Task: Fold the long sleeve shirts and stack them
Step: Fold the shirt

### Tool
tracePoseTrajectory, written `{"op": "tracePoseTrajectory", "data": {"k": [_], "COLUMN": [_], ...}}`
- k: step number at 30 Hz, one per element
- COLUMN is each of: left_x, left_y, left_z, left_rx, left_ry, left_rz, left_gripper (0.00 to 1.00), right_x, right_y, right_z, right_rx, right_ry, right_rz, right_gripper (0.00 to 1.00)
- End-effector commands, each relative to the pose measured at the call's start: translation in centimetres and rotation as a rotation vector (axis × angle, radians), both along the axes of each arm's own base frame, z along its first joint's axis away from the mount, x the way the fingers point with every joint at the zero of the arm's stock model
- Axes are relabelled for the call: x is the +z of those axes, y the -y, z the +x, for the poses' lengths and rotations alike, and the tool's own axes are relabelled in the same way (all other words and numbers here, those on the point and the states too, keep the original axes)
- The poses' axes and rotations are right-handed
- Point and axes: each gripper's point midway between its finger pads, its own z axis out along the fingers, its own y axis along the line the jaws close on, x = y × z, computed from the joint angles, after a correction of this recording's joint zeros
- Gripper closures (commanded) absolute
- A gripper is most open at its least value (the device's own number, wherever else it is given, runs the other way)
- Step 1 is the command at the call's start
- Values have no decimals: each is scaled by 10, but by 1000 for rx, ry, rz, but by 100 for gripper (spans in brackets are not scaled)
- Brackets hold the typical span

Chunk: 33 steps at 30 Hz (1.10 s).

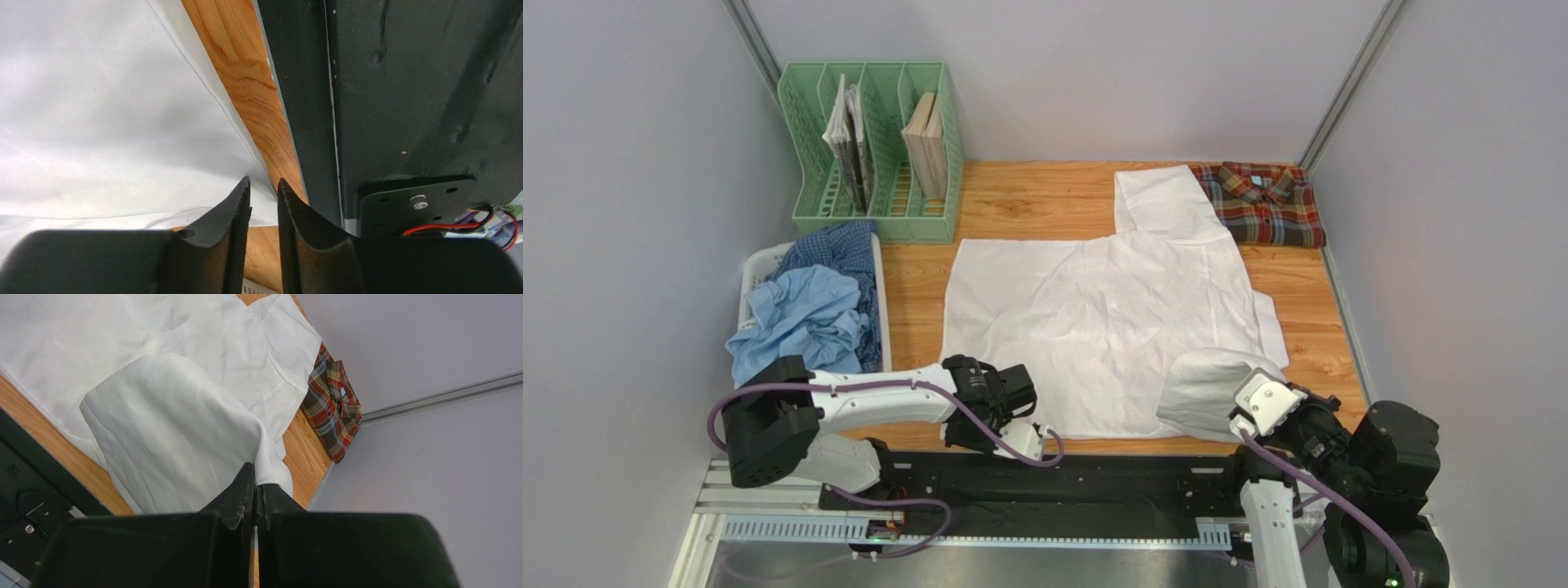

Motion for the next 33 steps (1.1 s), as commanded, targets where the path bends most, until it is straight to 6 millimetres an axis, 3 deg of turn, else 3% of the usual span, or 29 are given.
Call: {"op": "tracePoseTrajectory", "data": {"k": [1, 2, 4, 9, 14, 18, 20, 24, 31, 33], "left_x": [2, 2, 8, 29, 59, 82, 88, 102, 113, 113], "left_y": [3, 4, 7, 9, 11, 12, 13, 13, 18, 19], "left_z": [1, 1, 7, 8, 19, 40, 49, 81, 132, 147], "left_rx": [11, 13, 18, 41, 93, 151, 151, 200, 241, 262], "left_ry": [17, 19, 56, 66, 76, 96, 102, 120, 159, 163], "left_rz": [-6, -10, -32, -93, -187, -233, -245, -267, -293, -294], "left_gripper": [79, 89, 100, 100, 100, 100, 100, 100, 100, 100], "right_x": [-43, -43, -41, -30, -3, 26, 31, 58, 88, 86], "right_y": [-3, -3, -2, 4, 9, 11, 11, 14, 10, 10], "right_z": [-32, -31, -29, -16, 13, 47, 68, 109, 188, 214], "right_rx": [-32, -30, -38, -70, -94, -79, -66, -43, 39, 61], "right_ry": [-263, -268, -266, -240, -171, -123, -140, -88, -59, -73], "right_rz": [60, 60, 65, 70, 86, 96, 105, 104, 142, 151], "right_gripper": [100, 100, 100, 100, 100, 100, 100, 100, 100, 100]}}
